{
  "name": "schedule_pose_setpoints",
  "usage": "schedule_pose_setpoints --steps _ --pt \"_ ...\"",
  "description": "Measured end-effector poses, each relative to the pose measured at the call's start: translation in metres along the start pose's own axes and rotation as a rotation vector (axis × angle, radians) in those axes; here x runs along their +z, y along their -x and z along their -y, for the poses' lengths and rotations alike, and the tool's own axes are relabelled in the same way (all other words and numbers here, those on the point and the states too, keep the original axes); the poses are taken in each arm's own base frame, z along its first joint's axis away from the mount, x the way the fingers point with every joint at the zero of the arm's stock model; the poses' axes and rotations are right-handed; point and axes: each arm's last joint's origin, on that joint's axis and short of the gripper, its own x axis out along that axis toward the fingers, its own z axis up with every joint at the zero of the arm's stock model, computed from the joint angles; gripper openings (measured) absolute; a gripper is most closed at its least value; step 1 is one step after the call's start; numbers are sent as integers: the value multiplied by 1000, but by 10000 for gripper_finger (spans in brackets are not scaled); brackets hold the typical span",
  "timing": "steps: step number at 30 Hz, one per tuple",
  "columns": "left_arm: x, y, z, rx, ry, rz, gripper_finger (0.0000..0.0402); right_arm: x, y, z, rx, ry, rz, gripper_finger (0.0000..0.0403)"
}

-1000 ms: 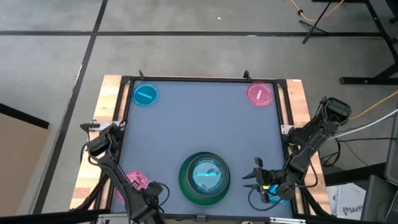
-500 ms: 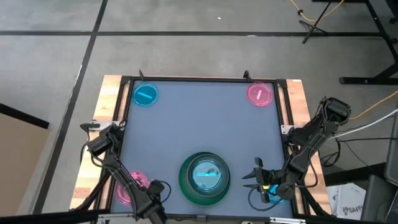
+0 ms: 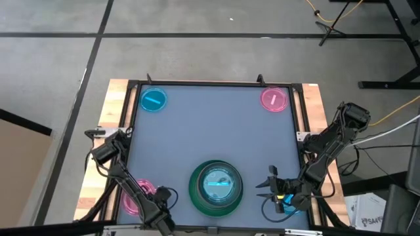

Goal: Stack plastic plates
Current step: Stack the bottom pink plate on top of the blue plate

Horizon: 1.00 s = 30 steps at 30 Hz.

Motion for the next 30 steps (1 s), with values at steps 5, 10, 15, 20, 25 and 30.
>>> schedule_pose_setpoints --steps 5,10,15,20,25,30 --pt "0 0 0 -4 -1 4 78 0 0 0 0 0 0 136" --pt "-2 -1 -1 2 -34 44 27 0 0 0 -1 0 0 136" --pt "-2 -1 -1 5 -75 56 4 0 0 0 0 0 0 136" --pt "-2 3 0 -7 -157 64 2 0 0 0 0 -1 0 136" --pt "-1 21 5 -38 -226 138 2 0 0 0 0 -1 0 136" --pt "4 45 10 -71 -291 239 1 0 0 0 0 -1 0 136"
